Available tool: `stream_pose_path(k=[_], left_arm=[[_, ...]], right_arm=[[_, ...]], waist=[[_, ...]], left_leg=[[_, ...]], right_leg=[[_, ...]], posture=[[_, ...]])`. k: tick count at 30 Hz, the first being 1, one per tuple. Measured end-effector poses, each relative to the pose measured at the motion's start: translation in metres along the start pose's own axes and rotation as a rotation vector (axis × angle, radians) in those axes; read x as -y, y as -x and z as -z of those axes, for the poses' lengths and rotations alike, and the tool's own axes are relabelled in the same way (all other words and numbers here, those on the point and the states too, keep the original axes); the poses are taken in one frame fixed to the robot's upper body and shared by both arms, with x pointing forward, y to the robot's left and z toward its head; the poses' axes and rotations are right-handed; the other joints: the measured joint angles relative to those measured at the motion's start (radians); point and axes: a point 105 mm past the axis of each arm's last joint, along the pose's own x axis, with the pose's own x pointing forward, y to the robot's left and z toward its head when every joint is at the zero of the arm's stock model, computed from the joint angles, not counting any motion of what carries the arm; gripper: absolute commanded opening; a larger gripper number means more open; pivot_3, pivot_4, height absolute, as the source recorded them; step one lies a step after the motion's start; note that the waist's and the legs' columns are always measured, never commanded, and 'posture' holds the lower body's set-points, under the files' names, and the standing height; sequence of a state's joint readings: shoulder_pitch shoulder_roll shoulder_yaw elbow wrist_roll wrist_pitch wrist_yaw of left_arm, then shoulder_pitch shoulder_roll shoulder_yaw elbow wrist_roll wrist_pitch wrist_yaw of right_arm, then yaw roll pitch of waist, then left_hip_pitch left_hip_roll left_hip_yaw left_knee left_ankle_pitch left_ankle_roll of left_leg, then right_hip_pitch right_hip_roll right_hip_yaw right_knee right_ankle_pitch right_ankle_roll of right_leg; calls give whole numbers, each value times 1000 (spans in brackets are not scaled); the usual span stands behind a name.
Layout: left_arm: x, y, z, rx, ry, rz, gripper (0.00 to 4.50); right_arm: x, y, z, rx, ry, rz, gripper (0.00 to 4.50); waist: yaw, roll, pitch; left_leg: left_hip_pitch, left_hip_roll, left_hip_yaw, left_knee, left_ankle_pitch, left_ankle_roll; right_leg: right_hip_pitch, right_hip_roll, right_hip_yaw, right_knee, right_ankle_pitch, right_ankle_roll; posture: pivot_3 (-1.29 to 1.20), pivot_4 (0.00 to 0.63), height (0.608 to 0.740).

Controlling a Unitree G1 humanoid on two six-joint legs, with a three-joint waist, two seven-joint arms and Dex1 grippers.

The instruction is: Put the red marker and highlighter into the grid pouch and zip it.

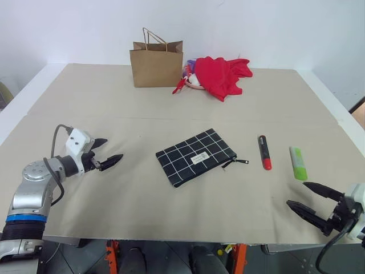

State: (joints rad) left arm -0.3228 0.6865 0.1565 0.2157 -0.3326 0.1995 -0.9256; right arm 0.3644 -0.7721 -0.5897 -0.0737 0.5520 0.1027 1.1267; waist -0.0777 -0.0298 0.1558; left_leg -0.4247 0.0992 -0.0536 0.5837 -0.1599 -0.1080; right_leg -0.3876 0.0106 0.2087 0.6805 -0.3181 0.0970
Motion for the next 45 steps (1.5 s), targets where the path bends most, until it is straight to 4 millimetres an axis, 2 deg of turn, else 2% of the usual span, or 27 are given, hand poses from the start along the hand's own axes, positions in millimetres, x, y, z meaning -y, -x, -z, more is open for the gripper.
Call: stream_pose_path(k=[15,20,24,26,28,29,30,31,32,35,36,37,41,44,45], left_arm=[[13,3,-2,7,-45,106,4438],[15,2,0,-3,-49,122,4438],[18,0,1,-6,-46,132,4438],[23,-3,-4,11,-54,152,4438],[39,-10,-13,37,-87,219,4438],[46,-12,-15,40,-98,244,4438],[49,-13,-16,40,-102,257,4438],[62,-16,-18,43,-102,312,4438],[69,-19,-20,53,-104,338,4438],[100,-26,-24,72,-124,468,4438],[106,-27,-25,74,-129,492,4500],[111,-28,-25,75,-131,516,4500],[133,-35,-21,76,-154,599,4500],[148,-39,-18,83,-200,657,4500],[150,-40,-18,87,-209,662,4500]], right_arm=[[-3,-6,-6,10,14,-2,4452],[-7,-11,-4,-12,8,-9,4452],[-12,-19,-10,-6,15,-31,4452],[-11,-36,-29,69,-8,-23,4452],[-11,-56,-59,177,-15,-24,4452],[-11,-62,-66,197,-16,-27,4452],[-11,-66,-69,204,-21,-25,4452],[-10,-83,-79,234,-34,-25,4452],[-11,-88,-82,242,-35,-29,4452],[-12,-122,-91,261,-61,-33,4452],[-12,-131,-90,257,-67,-30,3897],[-11,-142,-89,251,-77,-21,3620],[-16,-179,-85,225,-114,-5,1586],[-19,-197,-77,189,-111,-7,275],[-20,-200,-72,179,-116,-5,21]], waist=[[0,0,0],[0,0,0],[0,1,0],[-4,1,1],[-4,2,1],[-2,2,1],[-1,2,1],[-1,2,1],[-1,2,1],[-1,3,1],[-1,3,1],[0,3,2],[0,4,2],[0,4,2],[2,4,2]], left_leg=[[0,0,-1,0,0,0],[0,0,-1,0,0,0],[0,0,-1,0,0,0],[0,0,-1,1,0,0],[0,0,-2,1,2,-1],[0,0,-2,1,2,-1],[0,0,-3,1,2,-1],[0,0,-3,2,2,-1],[0,0,-3,2,2,-1],[0,0,-3,1,2,-1],[0,0,-3,1,2,-1],[0,0,-3,1,2,-1],[-1,0,-3,1,2,0],[-2,0,-4,1,1,0],[-2,0,-4,1,1,1]], right_leg=[[1,0,-1,0,0,0],[1,0,-1,0,0,0],[1,0,-1,0,0,0],[1,0,-1,0,1,0],[1,0,-1,0,2,-1],[1,0,-2,0,2,-1],[1,0,-2,0,2,-1],[1,0,-2,0,3,-1],[2,0,-2,0,3,-1],[1,0,-2,0,4,1],[1,0,-3,1,4,1],[1,0,-3,1,4,0],[1,0,-3,1,5,-3],[1,0,-4,1,5,-4],[1,0,-4,1,5,-4]], posture=[[0,150,740],[0,150,740],[0,150,740],[0,150,740],[0,150,740],[0,150,740],[0,150,740],[0,150,740],[0,150,740],[0,150,740],[0,150,740],[0,150,740],[0,150,740],[0,150,740],[0,150,740]])
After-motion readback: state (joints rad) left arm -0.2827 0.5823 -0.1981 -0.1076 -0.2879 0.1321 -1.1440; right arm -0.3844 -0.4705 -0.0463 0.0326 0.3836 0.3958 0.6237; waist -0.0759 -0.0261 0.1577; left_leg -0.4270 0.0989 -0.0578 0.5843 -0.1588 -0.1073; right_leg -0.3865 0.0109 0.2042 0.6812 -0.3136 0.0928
